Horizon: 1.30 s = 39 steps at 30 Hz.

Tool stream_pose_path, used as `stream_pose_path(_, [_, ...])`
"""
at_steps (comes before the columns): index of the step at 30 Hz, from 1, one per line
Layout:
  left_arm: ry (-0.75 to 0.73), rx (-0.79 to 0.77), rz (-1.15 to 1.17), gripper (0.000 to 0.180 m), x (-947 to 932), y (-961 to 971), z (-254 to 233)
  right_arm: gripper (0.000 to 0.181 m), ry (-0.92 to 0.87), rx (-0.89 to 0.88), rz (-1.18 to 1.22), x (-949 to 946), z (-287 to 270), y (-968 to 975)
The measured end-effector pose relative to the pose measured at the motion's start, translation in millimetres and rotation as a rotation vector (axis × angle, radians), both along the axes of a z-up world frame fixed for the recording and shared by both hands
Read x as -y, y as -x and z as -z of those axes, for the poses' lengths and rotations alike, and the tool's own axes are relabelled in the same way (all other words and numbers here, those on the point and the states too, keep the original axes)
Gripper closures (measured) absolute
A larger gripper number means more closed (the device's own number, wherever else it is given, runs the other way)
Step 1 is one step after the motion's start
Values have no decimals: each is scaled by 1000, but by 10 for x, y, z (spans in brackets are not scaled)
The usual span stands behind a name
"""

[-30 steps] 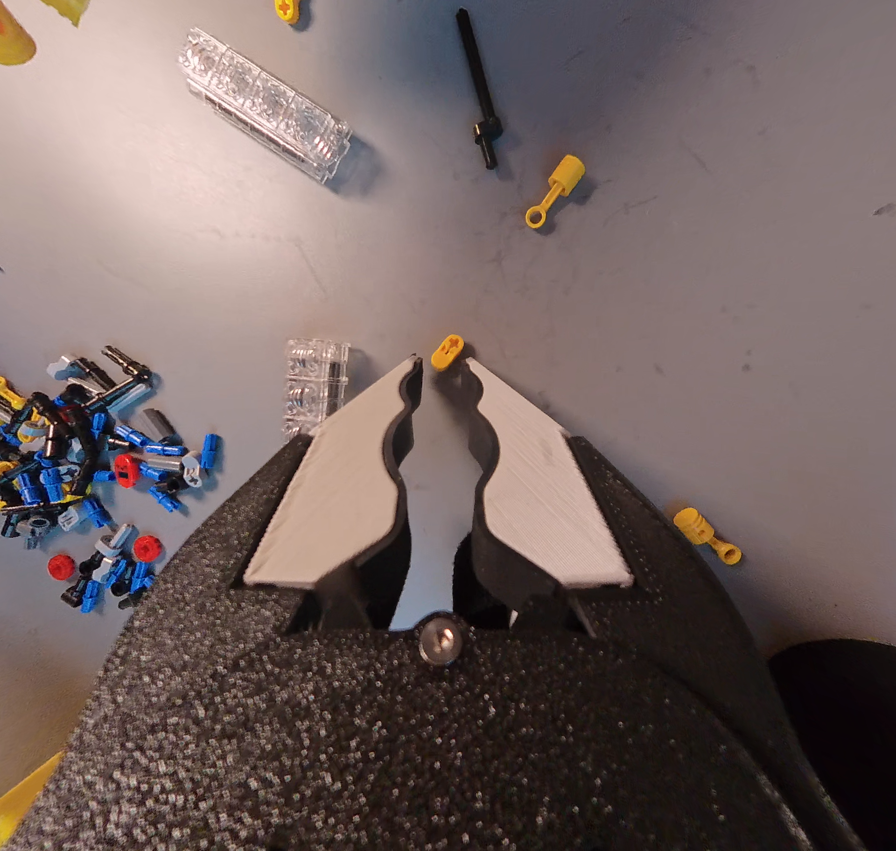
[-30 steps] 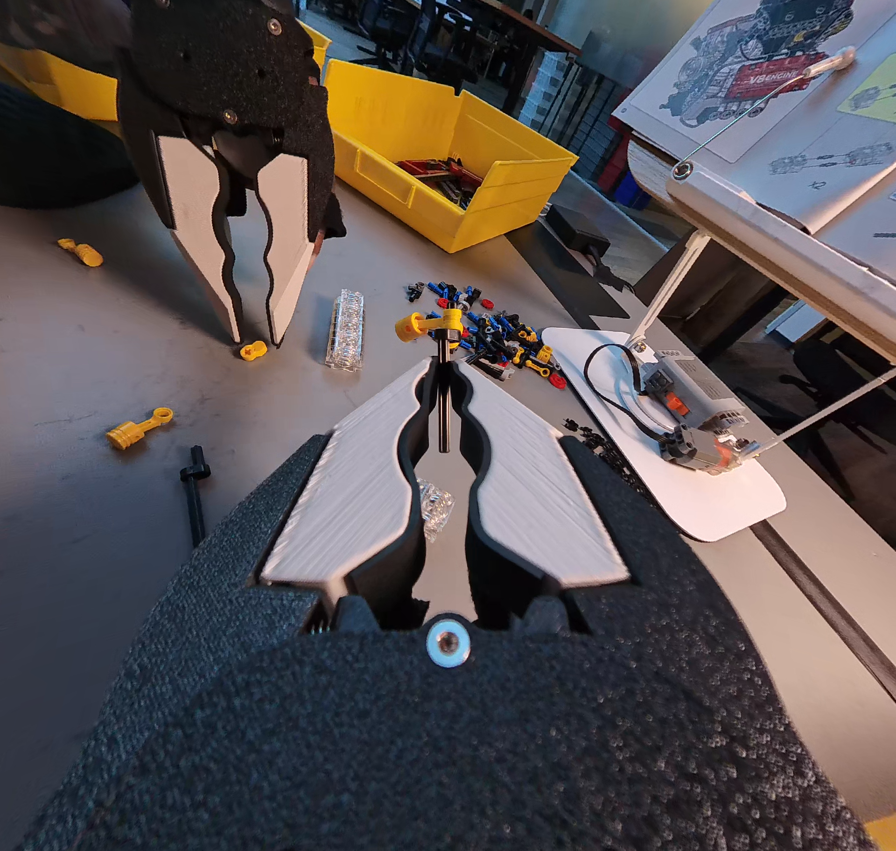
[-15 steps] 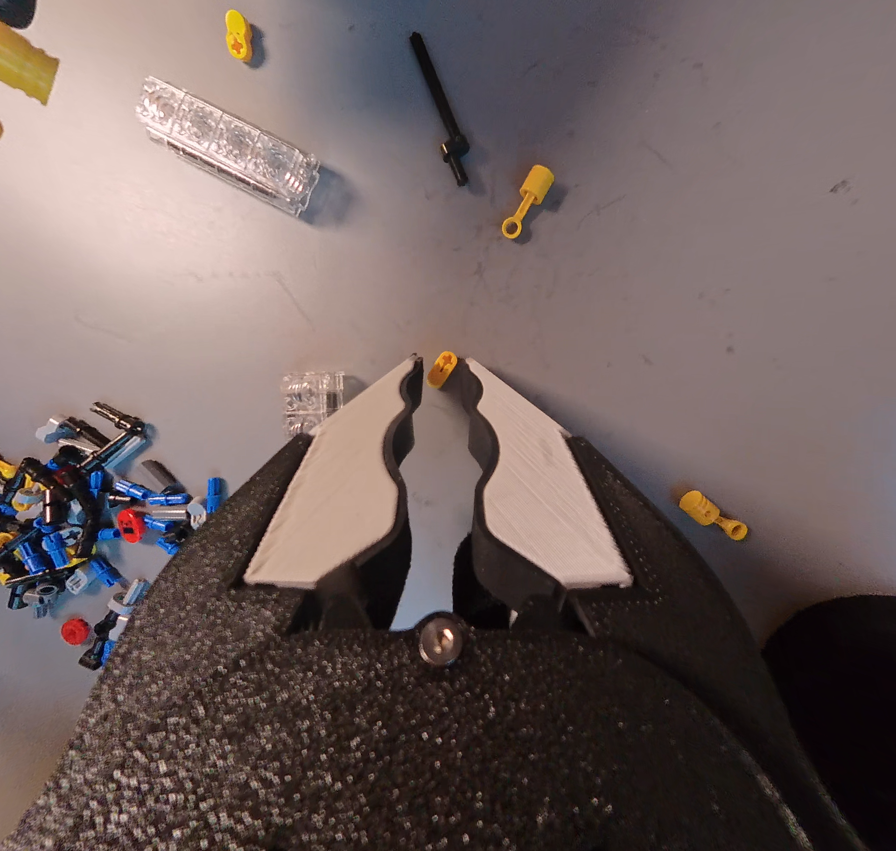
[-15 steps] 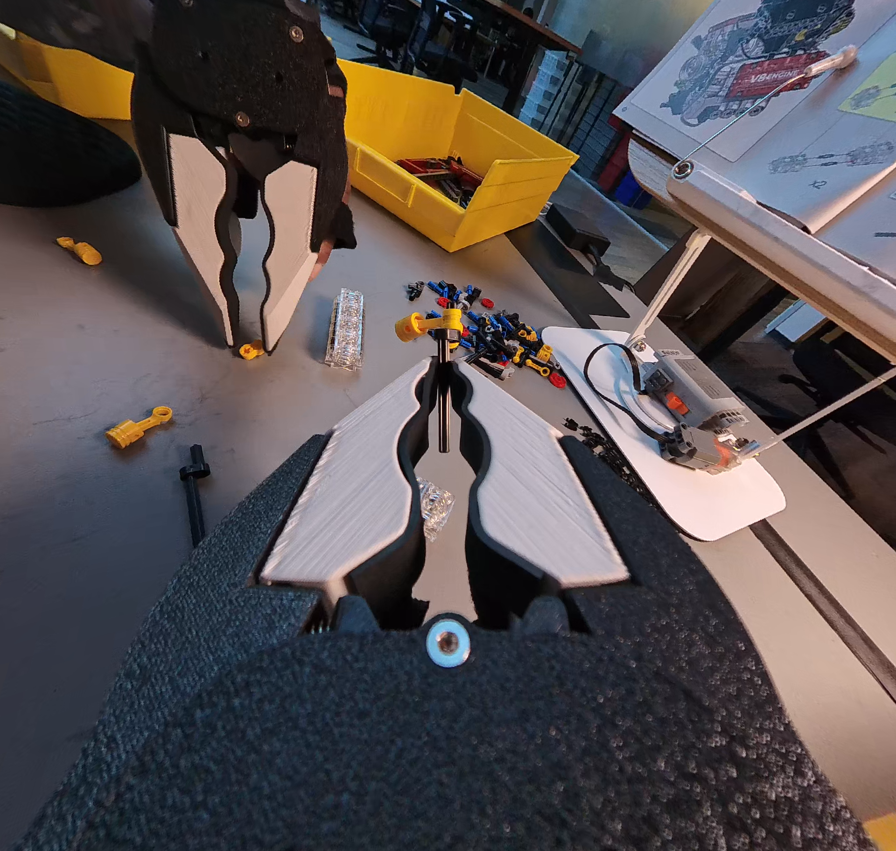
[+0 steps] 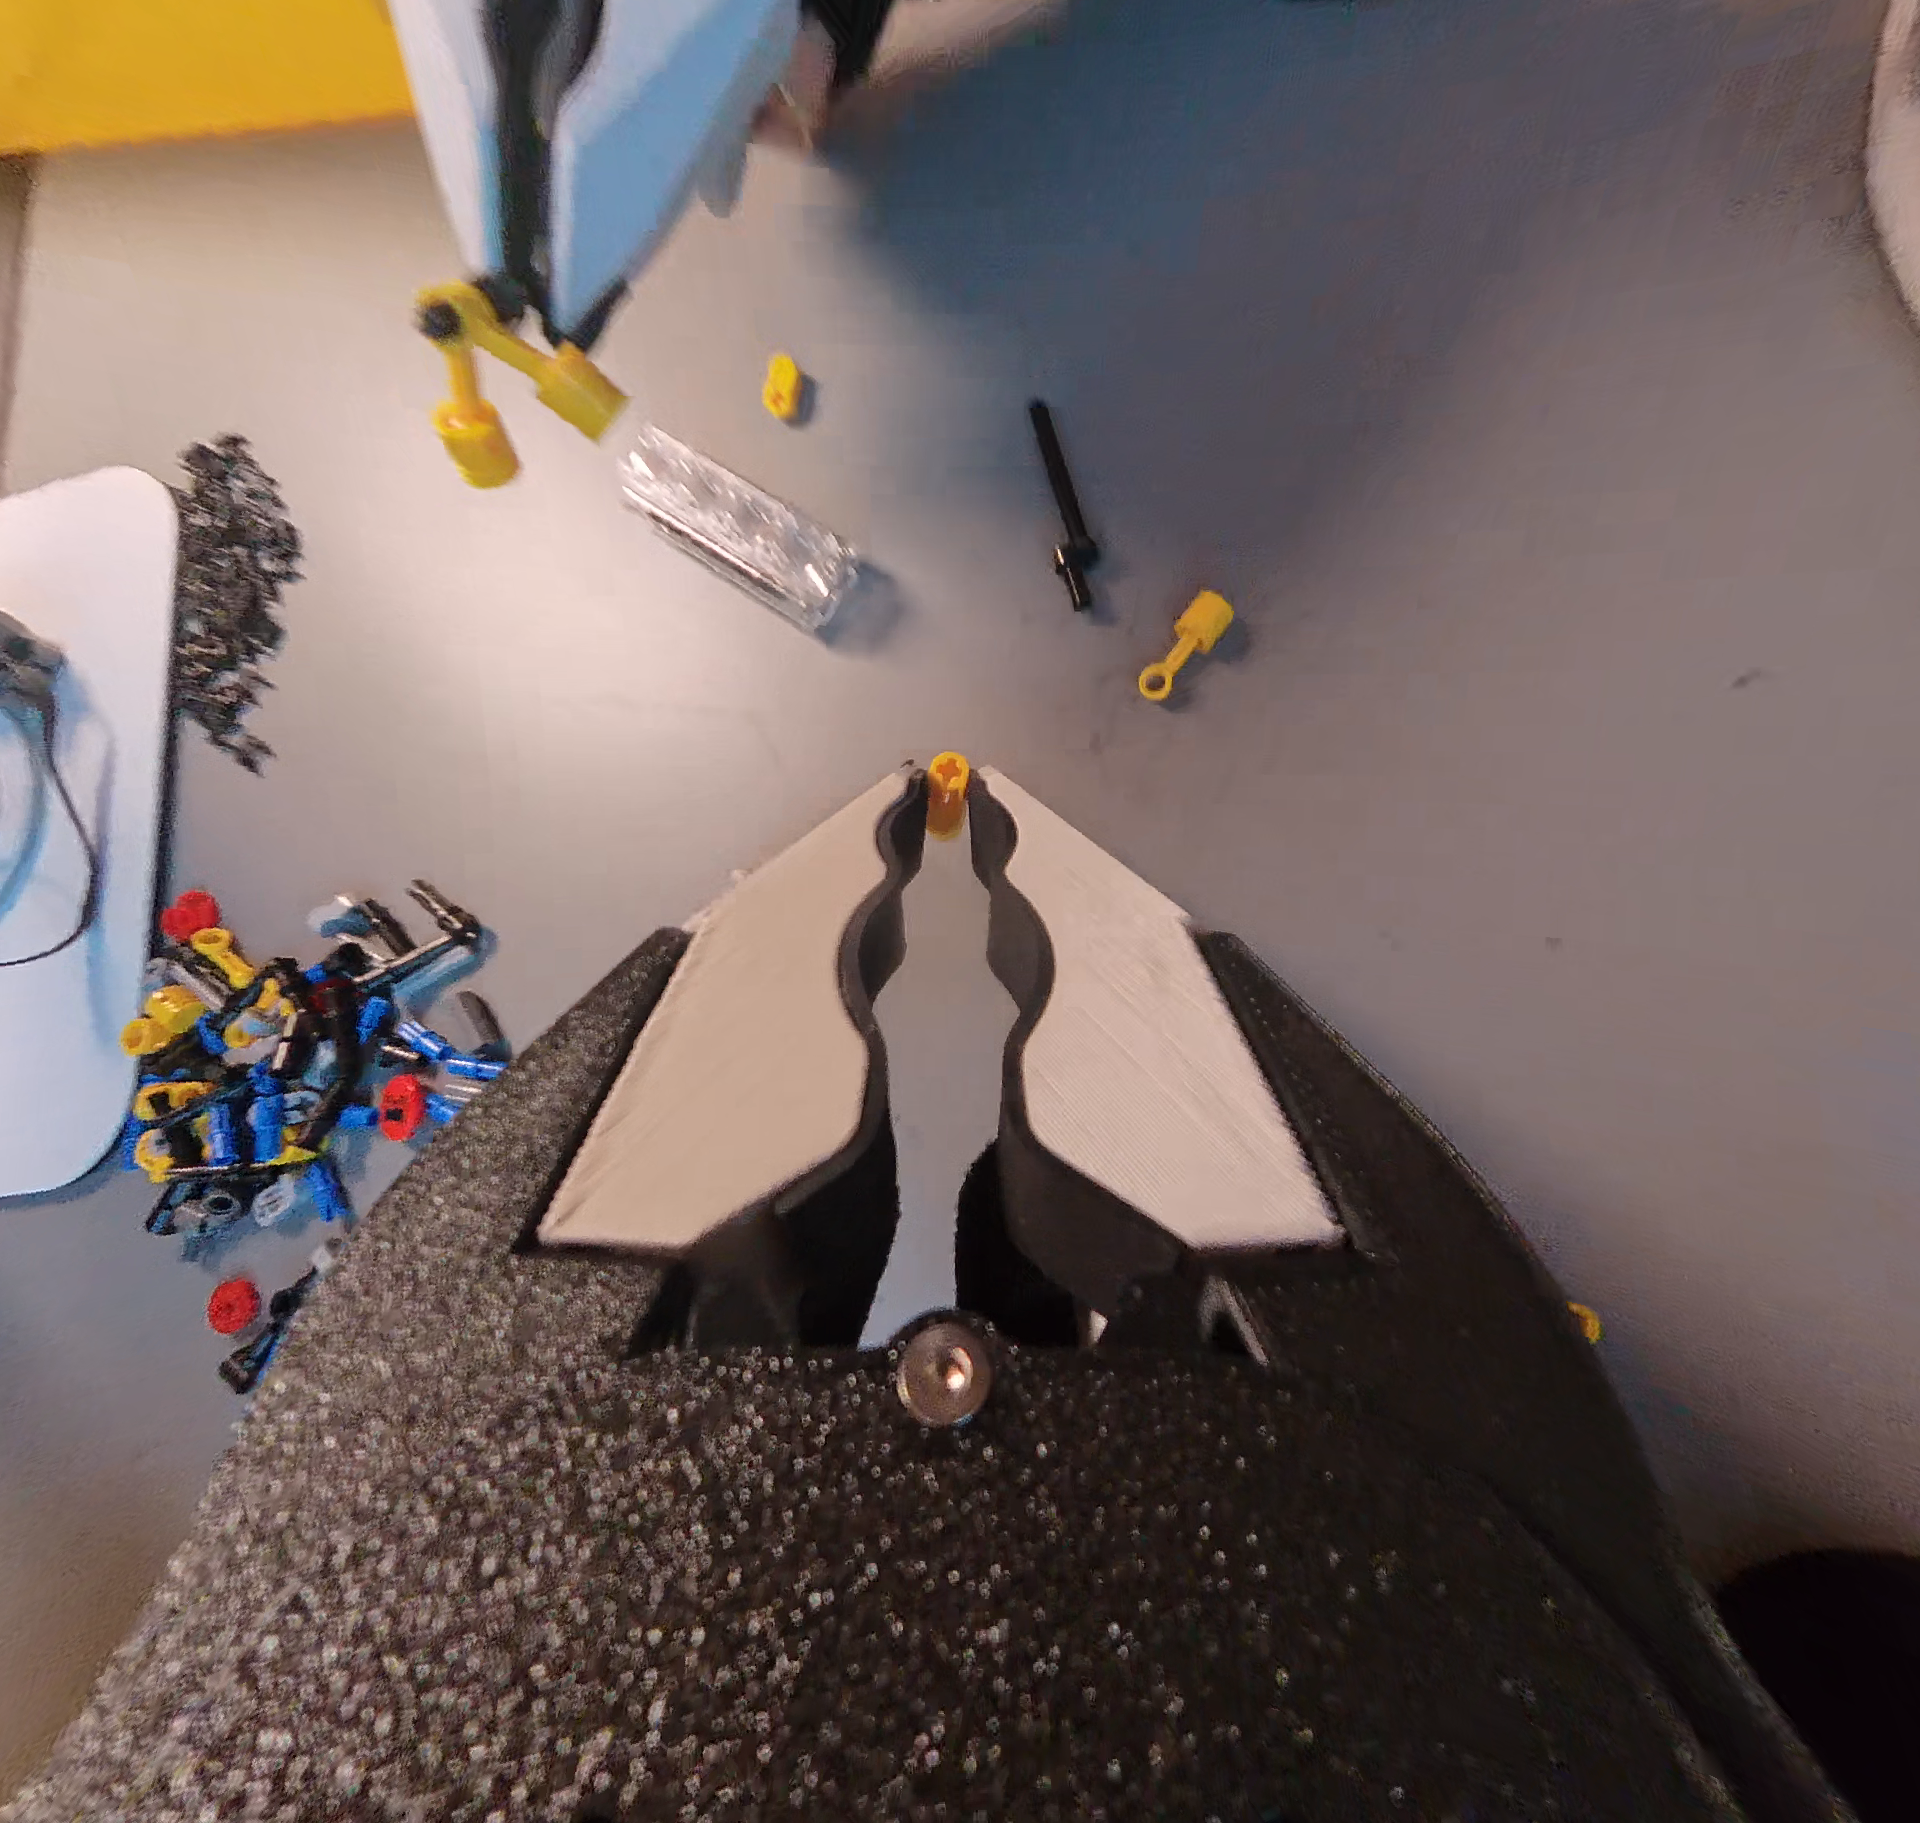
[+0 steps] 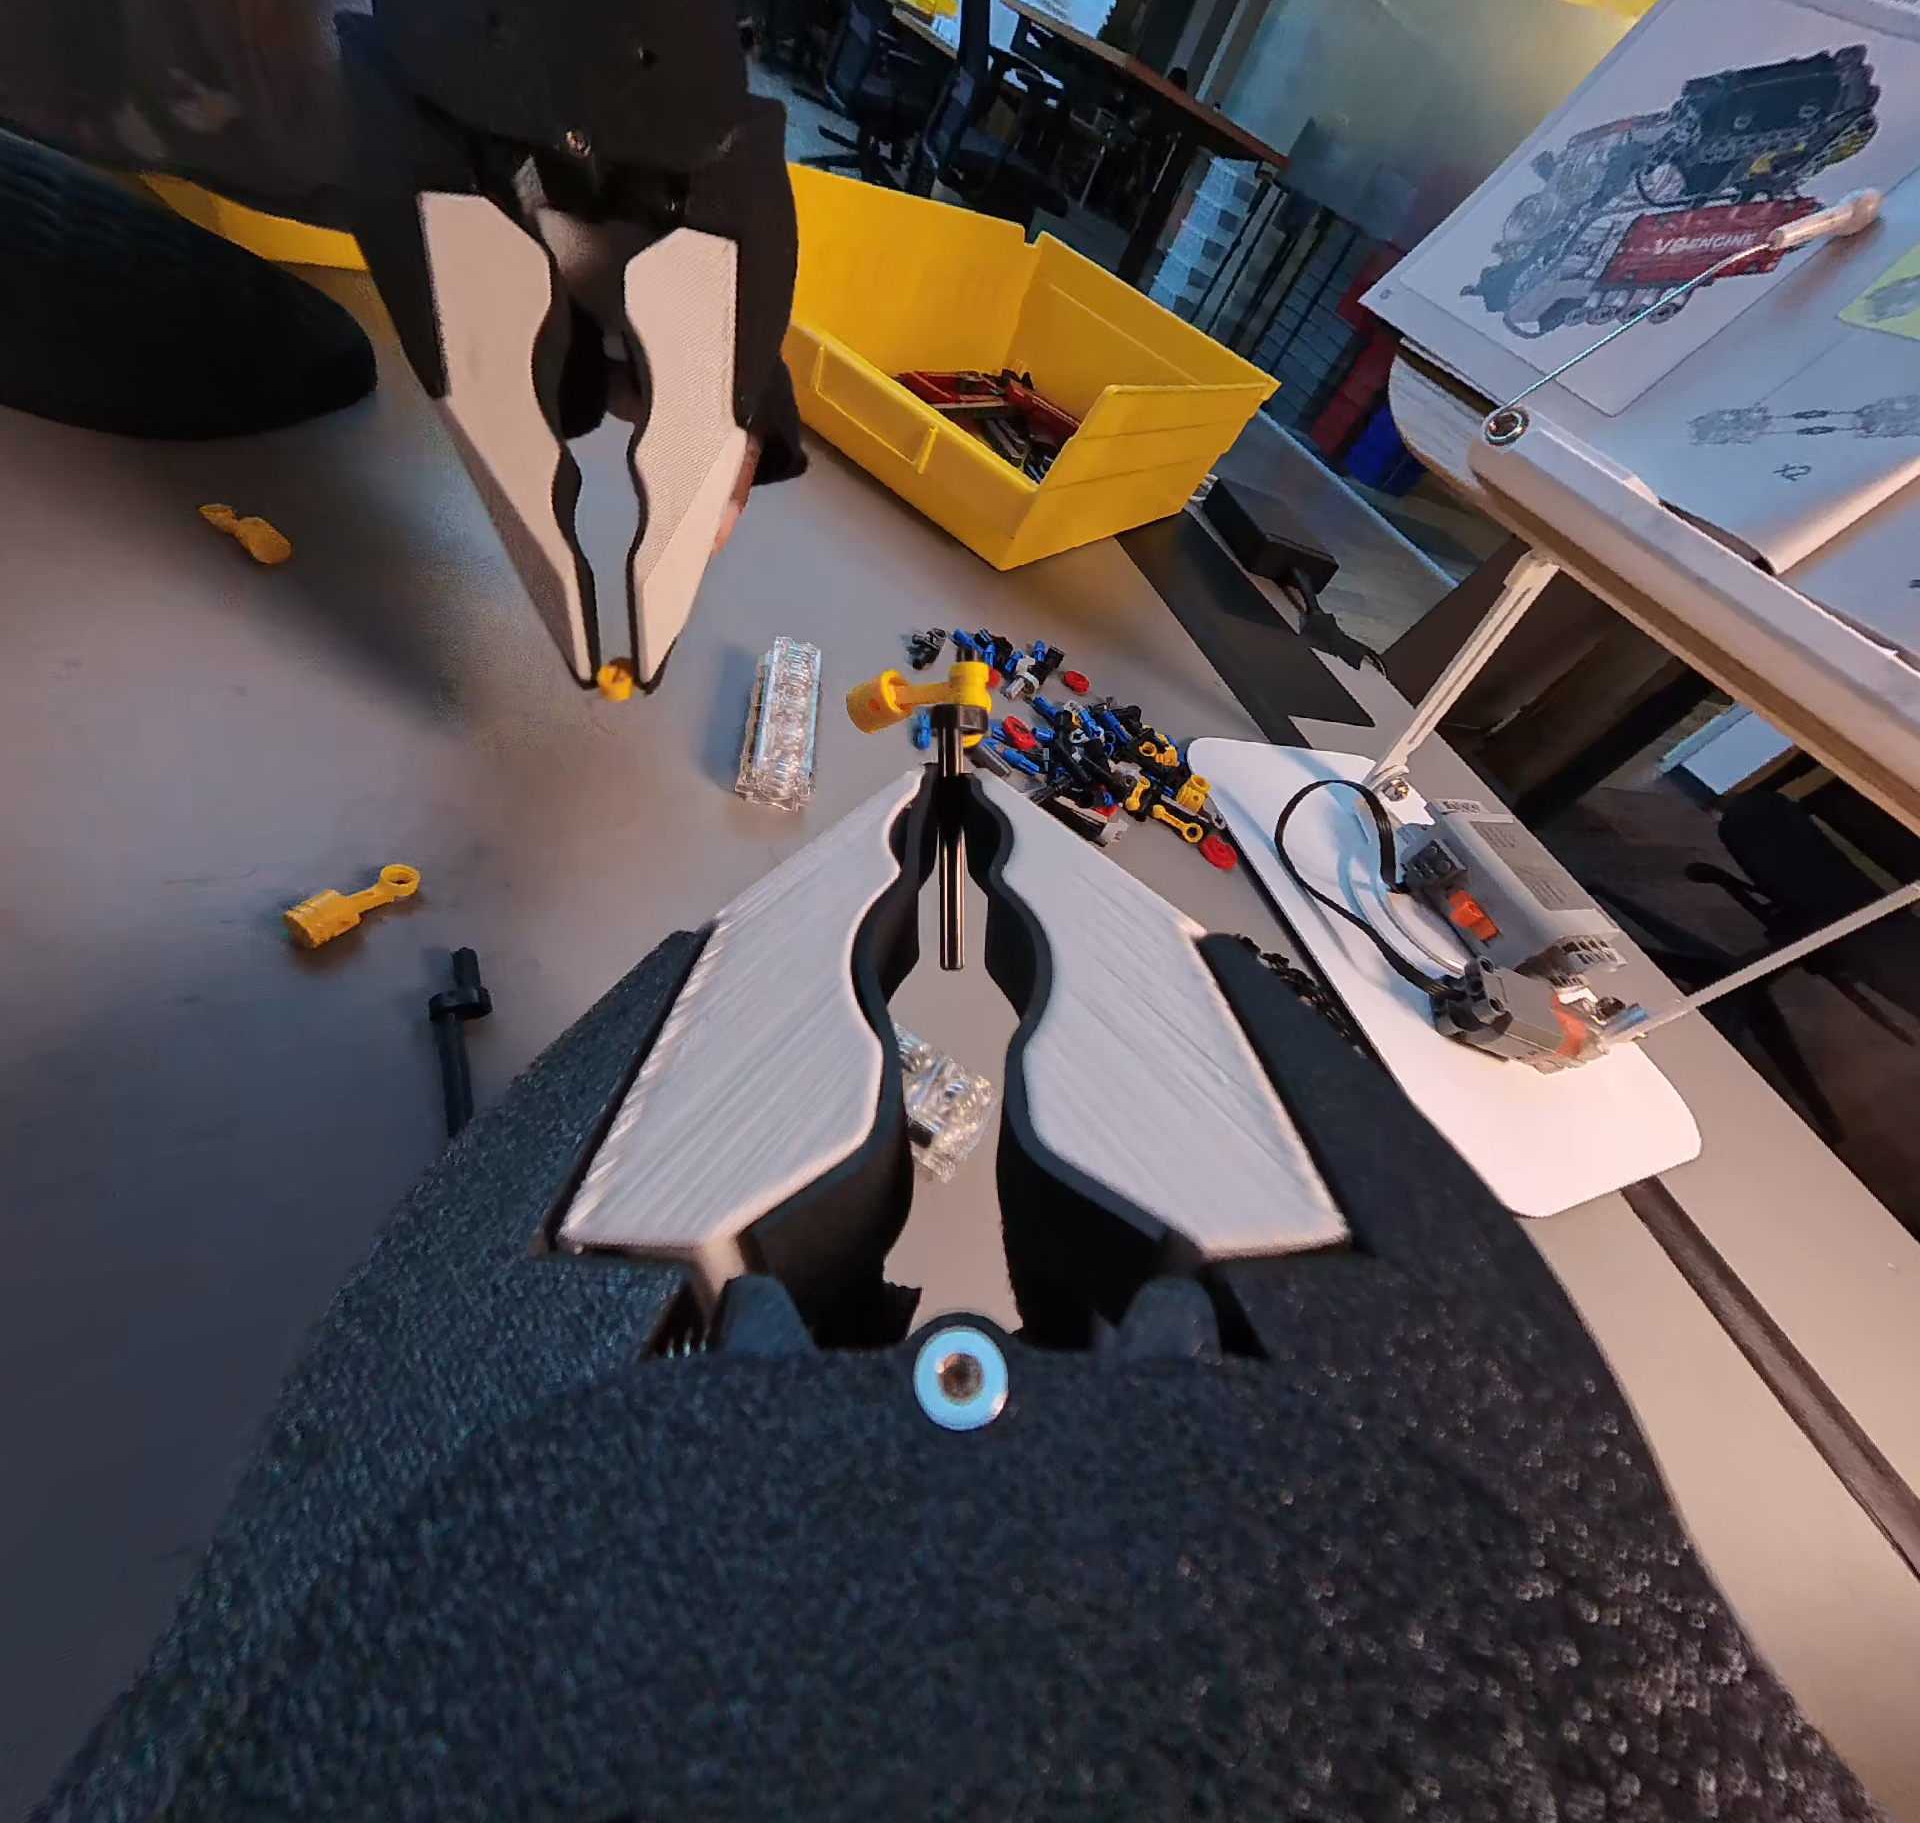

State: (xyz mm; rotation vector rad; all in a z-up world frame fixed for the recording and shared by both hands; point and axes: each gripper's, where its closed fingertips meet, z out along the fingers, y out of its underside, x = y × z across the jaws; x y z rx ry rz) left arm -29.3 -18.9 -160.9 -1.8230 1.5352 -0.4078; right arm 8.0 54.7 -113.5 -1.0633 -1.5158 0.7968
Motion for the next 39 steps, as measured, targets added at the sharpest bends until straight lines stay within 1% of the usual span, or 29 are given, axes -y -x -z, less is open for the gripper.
stream_pose_path(3, [-84, 132, -39, 174, -34, -52, -331, 177, 18, -11, -41, 73, -23, 5])
stream_pose_path(6, [-143, 227, -51, 174, -36, -106, -606, 177, 35, -7, -87, 159, -20, 14])
stream_pose_path(9, [-184, 257, -56, 174, -50, -156, -744, 177, 81, -9, -142, 263, -44, 20])
stream_pose_path(15, [-231, 324, -57, 174, -53, -287, -892, 177, 276, -9, -312, 515, -178, -53])
stream_pose_path(17, [-235, 342, -37, 174, -14, -346, -940, 177, 345, 8, -388, 620, -203, -102])
stream_pose_path(21, [-218, 353, 27, 174, 121, -469, -989, 177, 419, 37, -505, 800, -263, -190])
stream_pose_path(29, [-249, 315, 82, 174, 302, -556, -1071, 178, 381, 98, -580, 965, -425, -261])
stream_pose_path(32, [-278, 325, 76, 174, 335, -565, -1128, 178, 350, 129, -586, 1039, -447, -273])
stream_pose_path(39, [-315, 349, 111, 174, 473, -626, -1194, 178, 353, 148, -615, 1187, -513, -292])
